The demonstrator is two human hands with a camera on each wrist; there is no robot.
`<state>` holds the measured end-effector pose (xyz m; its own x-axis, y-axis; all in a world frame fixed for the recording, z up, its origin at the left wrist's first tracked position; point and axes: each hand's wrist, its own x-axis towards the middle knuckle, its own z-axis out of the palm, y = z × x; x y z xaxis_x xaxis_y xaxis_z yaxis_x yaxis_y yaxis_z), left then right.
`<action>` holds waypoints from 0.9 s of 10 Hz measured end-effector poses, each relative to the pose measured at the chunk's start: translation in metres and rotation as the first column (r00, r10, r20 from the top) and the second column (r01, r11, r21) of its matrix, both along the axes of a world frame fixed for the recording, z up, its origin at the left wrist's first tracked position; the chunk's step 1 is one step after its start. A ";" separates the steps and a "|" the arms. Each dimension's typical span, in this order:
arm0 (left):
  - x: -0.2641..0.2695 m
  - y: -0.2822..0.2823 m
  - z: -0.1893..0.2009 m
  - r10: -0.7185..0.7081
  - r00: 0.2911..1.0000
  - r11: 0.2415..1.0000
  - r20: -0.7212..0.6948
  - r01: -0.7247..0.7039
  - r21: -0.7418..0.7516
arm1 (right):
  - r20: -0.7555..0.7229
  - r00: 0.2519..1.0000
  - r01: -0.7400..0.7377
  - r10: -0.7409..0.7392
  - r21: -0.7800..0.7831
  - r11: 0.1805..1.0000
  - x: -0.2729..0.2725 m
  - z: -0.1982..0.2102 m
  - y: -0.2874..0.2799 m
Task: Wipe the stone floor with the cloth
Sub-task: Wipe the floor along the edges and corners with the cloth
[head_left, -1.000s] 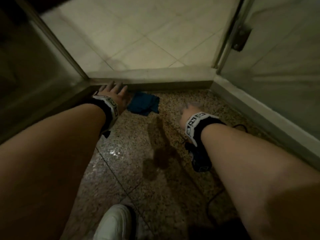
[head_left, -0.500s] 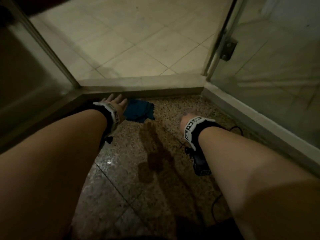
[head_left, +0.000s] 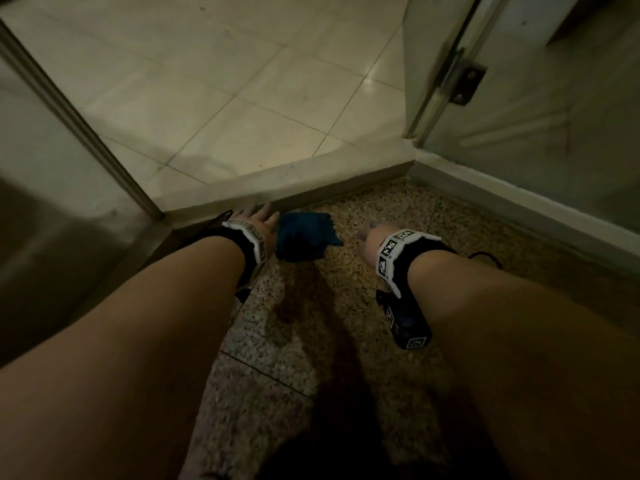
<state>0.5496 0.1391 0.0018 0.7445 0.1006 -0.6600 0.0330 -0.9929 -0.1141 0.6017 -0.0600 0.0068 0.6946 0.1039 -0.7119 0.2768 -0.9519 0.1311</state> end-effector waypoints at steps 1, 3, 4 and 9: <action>-0.003 0.011 -0.007 -0.058 0.998 0.997 -0.020 0.057 -0.045 | 0.017 1.000 -0.002 0.003 -0.065 0.998 -0.009 0.012 -0.002; -0.001 0.001 -0.015 -0.154 0.988 0.973 0.010 0.153 -0.172 | 0.000 0.999 0.044 -0.044 -0.128 0.991 -0.025 0.020 0.005; 0.004 -0.001 -0.032 -0.121 0.993 0.973 0.011 0.121 -0.196 | -0.070 0.997 -0.039 0.029 -0.144 0.989 -0.016 -0.008 0.017; 0.051 -0.045 -0.142 0.025 0.999 0.984 -0.040 -0.032 -0.177 | -0.121 0.991 0.065 -0.049 0.129 0.989 -0.039 -0.154 -0.022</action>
<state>0.6010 0.0937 -0.1403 0.7173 0.0002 -0.6968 0.0607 -0.9962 0.0622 0.5625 -0.0820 -0.1468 0.6151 0.1653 -0.7709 0.2273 -0.9734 -0.0274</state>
